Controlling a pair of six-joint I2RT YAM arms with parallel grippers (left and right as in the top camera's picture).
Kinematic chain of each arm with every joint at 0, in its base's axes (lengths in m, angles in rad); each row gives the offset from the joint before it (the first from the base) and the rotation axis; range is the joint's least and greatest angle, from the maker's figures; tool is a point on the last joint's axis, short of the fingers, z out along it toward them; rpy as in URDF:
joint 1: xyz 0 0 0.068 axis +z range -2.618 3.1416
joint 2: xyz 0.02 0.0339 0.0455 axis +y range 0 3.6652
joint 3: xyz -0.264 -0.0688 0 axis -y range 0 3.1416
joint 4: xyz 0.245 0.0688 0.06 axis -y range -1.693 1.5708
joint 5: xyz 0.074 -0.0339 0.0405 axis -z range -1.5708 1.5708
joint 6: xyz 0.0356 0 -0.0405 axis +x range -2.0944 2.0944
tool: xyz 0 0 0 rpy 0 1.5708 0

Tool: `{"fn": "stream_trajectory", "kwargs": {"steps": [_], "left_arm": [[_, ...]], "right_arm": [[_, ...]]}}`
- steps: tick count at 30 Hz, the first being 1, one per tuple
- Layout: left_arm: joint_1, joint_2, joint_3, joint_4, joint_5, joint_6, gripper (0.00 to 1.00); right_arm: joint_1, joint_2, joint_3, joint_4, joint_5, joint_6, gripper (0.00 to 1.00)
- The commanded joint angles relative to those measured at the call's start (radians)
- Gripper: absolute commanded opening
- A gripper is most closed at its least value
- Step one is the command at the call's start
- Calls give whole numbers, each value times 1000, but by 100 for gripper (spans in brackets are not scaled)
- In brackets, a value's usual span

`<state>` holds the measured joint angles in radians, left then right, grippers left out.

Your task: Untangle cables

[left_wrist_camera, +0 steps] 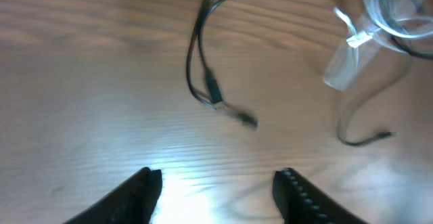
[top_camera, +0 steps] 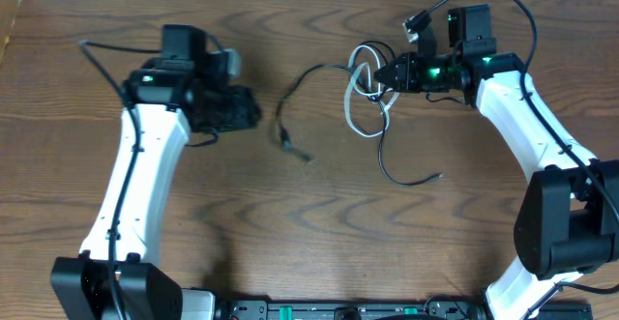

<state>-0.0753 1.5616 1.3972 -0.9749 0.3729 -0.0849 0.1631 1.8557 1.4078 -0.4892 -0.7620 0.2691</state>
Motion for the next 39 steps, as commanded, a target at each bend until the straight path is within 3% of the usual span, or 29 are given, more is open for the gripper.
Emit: {"fn": "stream_trajectory", "kwargs": {"steps": [1, 10, 16, 22, 27, 36, 39], "left_arm": [[-84, -2, 1, 21, 118, 100, 64], [-272, 11, 1, 169, 116, 39, 69], [-345, 71, 1, 262, 75, 10, 69], [-375, 167, 1, 358, 92, -42, 69], [-376, 176, 1, 412, 91, -45, 69], [-395, 177, 1, 483, 82, -59, 68], [-414, 179, 1, 484, -20, -60, 68]], "right_arm": [[21, -19, 11, 6, -8, -32, 1], [55, -19, 11, 25, -27, -29, 1], [68, -19, 11, 18, 73, 190, 1], [65, -19, 11, 36, 41, 396, 1], [58, -19, 11, 48, -18, 703, 1], [70, -19, 11, 90, -171, 787, 1], [71, -19, 11, 108, -192, 793, 1]]}}
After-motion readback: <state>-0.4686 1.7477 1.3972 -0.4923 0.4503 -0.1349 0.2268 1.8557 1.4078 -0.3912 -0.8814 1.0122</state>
